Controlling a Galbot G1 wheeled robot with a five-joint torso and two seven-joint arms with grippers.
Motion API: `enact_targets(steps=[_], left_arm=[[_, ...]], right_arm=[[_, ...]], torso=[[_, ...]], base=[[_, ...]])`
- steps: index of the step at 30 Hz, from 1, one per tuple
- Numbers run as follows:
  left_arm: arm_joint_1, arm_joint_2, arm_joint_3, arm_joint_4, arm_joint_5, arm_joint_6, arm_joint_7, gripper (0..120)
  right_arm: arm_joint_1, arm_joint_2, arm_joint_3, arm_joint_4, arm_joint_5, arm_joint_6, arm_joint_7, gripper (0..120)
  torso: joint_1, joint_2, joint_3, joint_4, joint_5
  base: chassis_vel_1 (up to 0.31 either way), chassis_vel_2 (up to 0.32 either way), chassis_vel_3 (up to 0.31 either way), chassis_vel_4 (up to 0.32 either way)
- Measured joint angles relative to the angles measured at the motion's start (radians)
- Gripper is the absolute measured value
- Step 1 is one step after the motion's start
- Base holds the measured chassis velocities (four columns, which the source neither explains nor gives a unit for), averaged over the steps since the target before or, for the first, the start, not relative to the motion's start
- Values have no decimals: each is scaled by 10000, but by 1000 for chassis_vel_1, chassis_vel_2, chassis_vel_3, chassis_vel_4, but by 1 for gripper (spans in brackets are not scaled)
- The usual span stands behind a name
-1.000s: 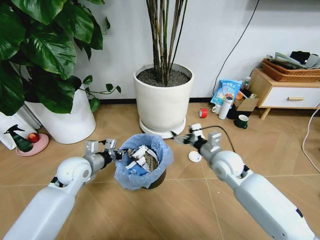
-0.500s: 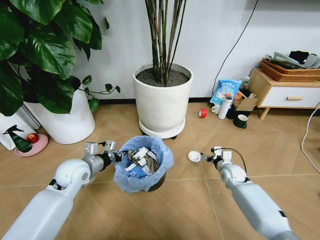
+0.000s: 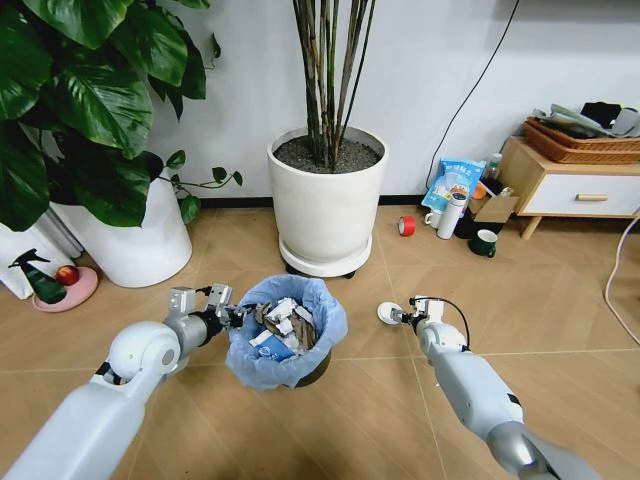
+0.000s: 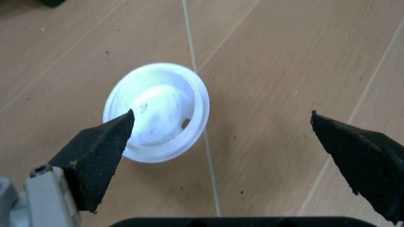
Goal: Pick up the trash bin and place the garbage on the floor into it.
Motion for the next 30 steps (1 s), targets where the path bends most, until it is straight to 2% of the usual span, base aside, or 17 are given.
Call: enact_targets(steps=[11, 15, 16, 19, 21, 22, 25, 26, 30], left_arm=[[-54, -16, 46, 101, 3, -5, -1, 0], [-83, -41, 65, 133, 6, -6, 0, 0], [-102, -43, 71, 145, 7, -6, 1, 0], [-113, -42, 72, 152, 7, -7, 3, 0], [-111, -34, 62, 164, 7, -7, 8, 0], [-111, -34, 62, 164, 7, -7, 8, 0], [-79, -37, 51, 164, 10, -7, 11, 0], [-79, -37, 51, 164, 10, -7, 11, 0], [-50, -40, 26, 146, 13, -7, 12, 0]], right_arm=[[275, 302, 465, -762, -139, 12, -387, 98], [315, 347, 537, -856, -161, 10, -488, 88], [366, 394, 603, -959, -186, 2, -525, 81], [407, 435, 654, -1058, -225, -3, -535, 79], [456, 497, 759, -1204, -291, -32, -569, 68], [456, 497, 759, -1204, -291, -32, -569, 68], [467, 558, 853, -1287, -312, -59, -639, 52], [467, 558, 853, -1287, -312, -59, -639, 52], [451, 579, 931, -1284, -335, -148, -805, 34]], torso=[[0, 0, 0, 1, -2], [0, 0, -1, 1, -2], [0, 0, 0, 0, -3], [0, 0, -1, 1, -2], [0, 0, 0, 1, -2], [0, 0, 0, 1, -2], [0, 0, -1, 1, -2], [0, 0, -1, 1, -2], [0, 0, -1, 2, -3]], base=[[0, 0, 0, 0], [0, 0, 0, 0], [0, 0, 0, 0], [0, 0, 0, 0], [0, 0, 0, 0], [0, 0, 0, 0], [0, 0, 0, 0], [0, 0, 0, 0], [0, 0, 0, 0]])
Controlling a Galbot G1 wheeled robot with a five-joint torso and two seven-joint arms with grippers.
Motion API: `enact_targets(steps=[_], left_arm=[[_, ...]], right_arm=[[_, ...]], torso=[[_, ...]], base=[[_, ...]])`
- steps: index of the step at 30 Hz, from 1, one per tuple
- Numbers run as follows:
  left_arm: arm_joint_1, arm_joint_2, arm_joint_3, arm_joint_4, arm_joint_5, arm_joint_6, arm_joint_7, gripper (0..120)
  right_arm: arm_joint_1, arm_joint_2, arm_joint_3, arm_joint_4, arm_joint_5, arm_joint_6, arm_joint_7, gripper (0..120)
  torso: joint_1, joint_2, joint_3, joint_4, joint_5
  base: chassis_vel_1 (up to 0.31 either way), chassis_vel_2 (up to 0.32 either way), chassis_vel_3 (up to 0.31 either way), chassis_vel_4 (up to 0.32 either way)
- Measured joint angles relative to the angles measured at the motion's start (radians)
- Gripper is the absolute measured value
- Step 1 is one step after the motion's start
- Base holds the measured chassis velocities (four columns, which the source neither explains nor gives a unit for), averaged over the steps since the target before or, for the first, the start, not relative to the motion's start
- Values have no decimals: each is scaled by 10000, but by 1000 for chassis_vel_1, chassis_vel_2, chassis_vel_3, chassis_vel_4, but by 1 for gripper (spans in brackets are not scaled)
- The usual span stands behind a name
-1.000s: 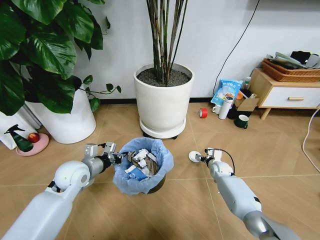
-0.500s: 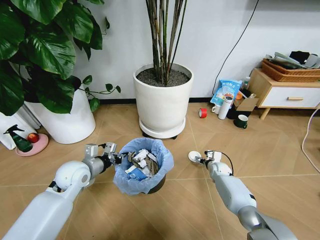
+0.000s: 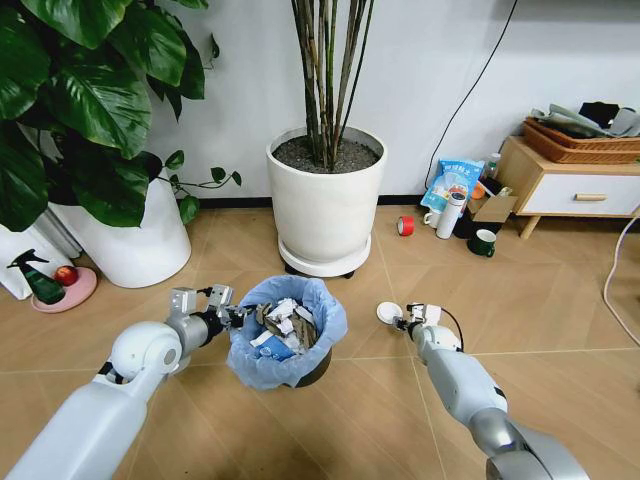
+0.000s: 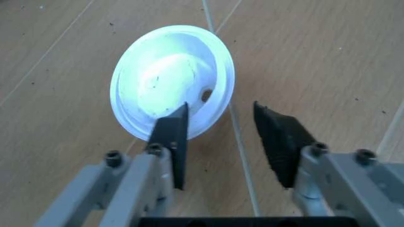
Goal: Pick up the trash bin and place the garbage on the floor into it.
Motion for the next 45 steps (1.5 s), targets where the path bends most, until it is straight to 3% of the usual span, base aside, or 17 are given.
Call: enact_targets(steps=[4, 10, 15, 20, 32, 45], left_arm=[[22, 20, -22, -14, 0, 0, 3, 0], [21, 39, -31, -15, -3, -1, 13, 0], [23, 40, -26, -31, -5, 0, 14, 0], [38, 79, -63, -73, -14, 0, 17, 0], [140, 55, -65, -209, -8, 0, 22, 0], [254, 131, -165, -271, 36, 0, 29, 0]], right_arm=[[-52, -5, 37, 28, 5, -49, -81, 25], [-60, 31, 213, -33, -22, -63, -265, 0], [-54, 63, 319, -37, -64, -57, -288, 0], [-490, -61, 365, 933, -58, 111, -217, 0], [-2526, -1387, -26, 5902, 1012, -101, -129, 0], [-3141, -2134, 179, 8307, 815, 592, -776, 0]], torso=[[0, 0, 0, -1, 1], [0, 0, 0, 0, 1], [0, 0, 0, -1, 1], [0, 0, 0, 1, 4], [-1, 0, -1, -2, -2], [0, 0, 0, 2, 4]], base=[[0, 0, 0, 0], [0, 0, 0, 0], [0, 0, 0, 0], [0, 0, 0, 0], [0, 0, 0, 0], [0, 0, 0, 0]])
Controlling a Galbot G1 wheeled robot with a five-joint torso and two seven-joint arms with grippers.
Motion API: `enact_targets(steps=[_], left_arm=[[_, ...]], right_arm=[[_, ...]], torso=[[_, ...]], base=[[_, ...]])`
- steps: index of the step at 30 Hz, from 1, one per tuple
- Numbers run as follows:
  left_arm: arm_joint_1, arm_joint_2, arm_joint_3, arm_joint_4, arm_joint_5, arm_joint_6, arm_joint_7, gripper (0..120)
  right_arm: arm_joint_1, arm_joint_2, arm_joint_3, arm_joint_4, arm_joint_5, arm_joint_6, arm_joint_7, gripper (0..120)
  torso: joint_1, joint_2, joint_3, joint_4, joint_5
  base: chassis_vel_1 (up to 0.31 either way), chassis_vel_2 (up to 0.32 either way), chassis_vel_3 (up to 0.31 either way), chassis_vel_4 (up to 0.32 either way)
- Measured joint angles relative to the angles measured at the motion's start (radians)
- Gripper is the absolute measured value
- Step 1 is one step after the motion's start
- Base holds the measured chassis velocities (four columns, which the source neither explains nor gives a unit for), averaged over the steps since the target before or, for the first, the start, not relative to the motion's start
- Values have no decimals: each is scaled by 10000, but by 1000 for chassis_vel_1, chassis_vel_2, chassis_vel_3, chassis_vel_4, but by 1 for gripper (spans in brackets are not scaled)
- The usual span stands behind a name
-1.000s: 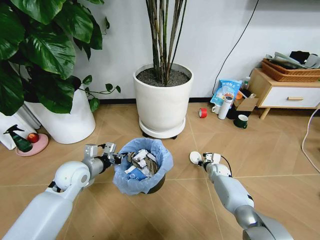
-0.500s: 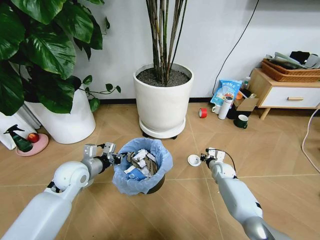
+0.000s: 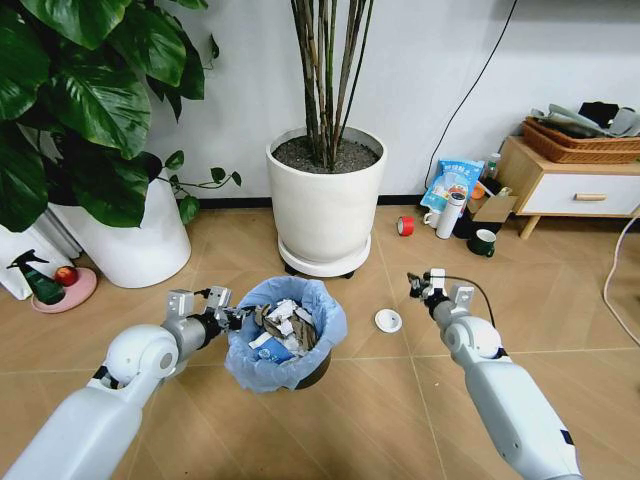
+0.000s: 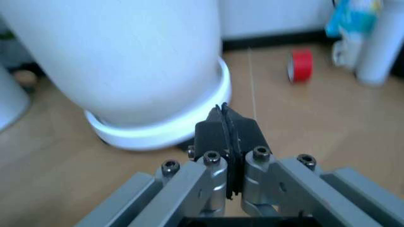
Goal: Pick up the trash bin and place the garbage on the floor into it.
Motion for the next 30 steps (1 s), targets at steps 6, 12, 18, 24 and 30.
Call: enact_targets(steps=[6, 12, 18, 24, 30], left_arm=[[-97, -64, 100, 61, 11, -8, 12, 0], [-116, -150, 136, 78, 56, -9, 20, 0], [-110, -209, 120, 88, 100, -14, 36, 0], [-51, -180, -54, 26, 101, -25, 54, 0], [1, -129, -79, 71, 103, -44, 65, 0]], right_arm=[[-293, -1204, -99, 2443, 566, -192, -189, 0], [-528, -1844, -85, 3933, 1295, -215, -597, 0], [-563, -2049, -53, 4452, 1547, -170, -932, 0], [-811, -1990, 413, 3105, 955, -1159, 434, 10], [-802, -1699, 652, 1286, 1076, -1299, 587, 30]], torso=[[0, 0, 0, -3, -4], [0, 0, 0, -2, -4], [0, 0, 0, -1, -3], [0, -1, 1, -2, 4], [0, -1, 1, -5, -1]], base=[[0, 0, 0, 0], [0, 0, 0, 0], [0, 0, 0, 0], [0, 0, 0, 0], [0, 0, 0, 0]])
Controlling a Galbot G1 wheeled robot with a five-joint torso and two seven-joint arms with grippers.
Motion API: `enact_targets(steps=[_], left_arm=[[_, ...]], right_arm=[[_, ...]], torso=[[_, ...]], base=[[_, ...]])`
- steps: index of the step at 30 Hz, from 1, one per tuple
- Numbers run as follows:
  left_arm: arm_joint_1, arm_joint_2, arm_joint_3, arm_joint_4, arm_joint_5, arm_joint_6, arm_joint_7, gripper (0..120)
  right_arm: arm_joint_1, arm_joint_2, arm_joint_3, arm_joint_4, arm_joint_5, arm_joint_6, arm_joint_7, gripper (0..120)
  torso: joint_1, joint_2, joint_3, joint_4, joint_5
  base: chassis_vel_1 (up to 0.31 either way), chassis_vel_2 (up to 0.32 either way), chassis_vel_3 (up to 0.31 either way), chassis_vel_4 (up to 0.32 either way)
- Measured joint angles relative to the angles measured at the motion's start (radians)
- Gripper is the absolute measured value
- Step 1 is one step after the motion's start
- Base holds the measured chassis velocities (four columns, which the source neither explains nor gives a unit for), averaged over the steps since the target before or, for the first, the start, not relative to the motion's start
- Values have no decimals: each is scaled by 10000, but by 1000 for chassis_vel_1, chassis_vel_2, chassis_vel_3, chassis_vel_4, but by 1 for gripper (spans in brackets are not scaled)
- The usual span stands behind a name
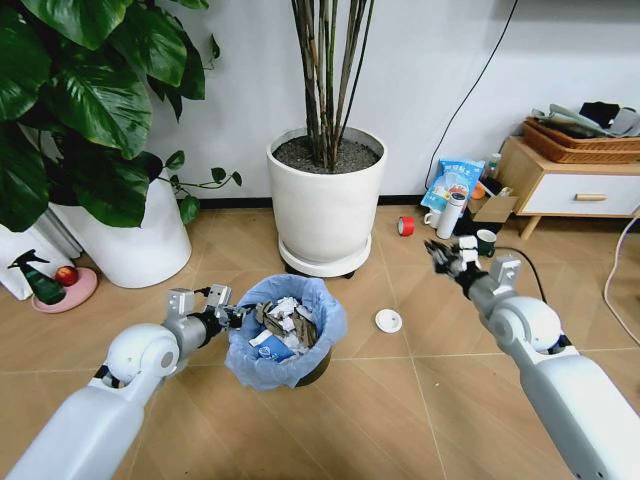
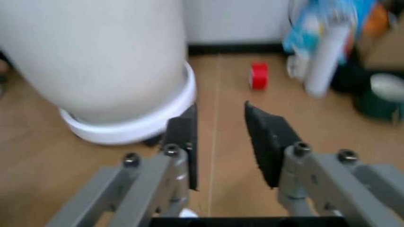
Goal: Pick up the trash bin and place the garbage on the floor into it.
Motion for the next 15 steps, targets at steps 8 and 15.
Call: enact_targets(steps=[8, 15], left_arm=[[-88, 1, 174, 147, 11, -2, 5, 0], [-92, 32, 225, 180, 11, 4, 6, 0]], right_arm=[[778, 807, -684, -2947, -7, -308, -221, 58], [2398, 2227, -1533, -5816, -762, -304, -487, 82]], torso=[[0, 0, 0, 1, 0], [1, 0, 1, 5, -6]], base=[[0, 0, 0, 0], [0, 0, 0, 0]])
